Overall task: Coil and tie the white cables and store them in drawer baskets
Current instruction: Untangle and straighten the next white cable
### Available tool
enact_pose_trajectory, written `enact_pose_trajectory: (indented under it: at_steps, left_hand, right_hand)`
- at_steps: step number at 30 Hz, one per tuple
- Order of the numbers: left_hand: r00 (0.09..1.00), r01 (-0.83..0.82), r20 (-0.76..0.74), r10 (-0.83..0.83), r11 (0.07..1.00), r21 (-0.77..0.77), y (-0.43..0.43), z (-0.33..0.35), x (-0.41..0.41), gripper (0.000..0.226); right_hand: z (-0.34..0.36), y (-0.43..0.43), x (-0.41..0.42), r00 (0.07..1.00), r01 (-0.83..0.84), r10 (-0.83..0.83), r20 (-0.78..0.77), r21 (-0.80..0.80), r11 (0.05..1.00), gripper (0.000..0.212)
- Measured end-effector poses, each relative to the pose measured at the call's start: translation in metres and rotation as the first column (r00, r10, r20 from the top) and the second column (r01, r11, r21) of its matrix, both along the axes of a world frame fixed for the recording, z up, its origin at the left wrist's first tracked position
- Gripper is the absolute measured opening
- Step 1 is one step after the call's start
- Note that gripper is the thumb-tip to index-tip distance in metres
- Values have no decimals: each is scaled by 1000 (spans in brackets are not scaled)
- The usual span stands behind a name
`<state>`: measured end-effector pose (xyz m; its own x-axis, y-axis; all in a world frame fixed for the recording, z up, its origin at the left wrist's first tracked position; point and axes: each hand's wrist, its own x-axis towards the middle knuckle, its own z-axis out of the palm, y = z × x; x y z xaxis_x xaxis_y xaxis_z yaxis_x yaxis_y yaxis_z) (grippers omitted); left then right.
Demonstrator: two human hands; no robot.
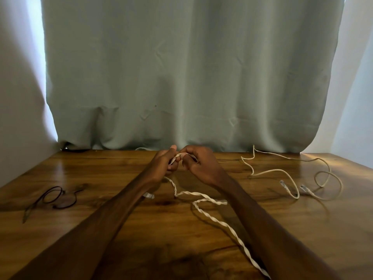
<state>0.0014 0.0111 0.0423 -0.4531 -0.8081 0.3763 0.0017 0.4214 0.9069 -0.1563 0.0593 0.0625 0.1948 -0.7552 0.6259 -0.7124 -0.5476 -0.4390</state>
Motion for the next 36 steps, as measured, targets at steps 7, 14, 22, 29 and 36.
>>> enact_pose_trajectory:
  at_steps: [7, 14, 22, 29, 36]
  left_hand:
    - [997, 73, -7, -73, 992, 98, -5, 1, -2, 54]
    - [993, 114, 5, -116, 981, 154, -5, 3, -2, 60]
    - [949, 315, -90, -303, 878, 362, 2, 13, 7, 43]
    - [819, 570, -351, -454, 714, 406, 8, 16, 13, 21]
    - [764, 620, -500, -408, 679, 394, 10, 13, 6, 27]
  right_hand:
    - [-3, -6, -3, 999, 14, -20, -44, -139, 990, 19]
    - [-4, -11, -12, 995, 15, -32, -92, -184, 983, 25]
    - [0, -13, -24, 994, 36, -58, -95, -219, 975, 24]
    - [-7, -9, -16, 980, -142, 149, 129, -64, 988, 22]
    - [-13, -9, -8, 934, -246, 216, 286, 75, 966, 31]
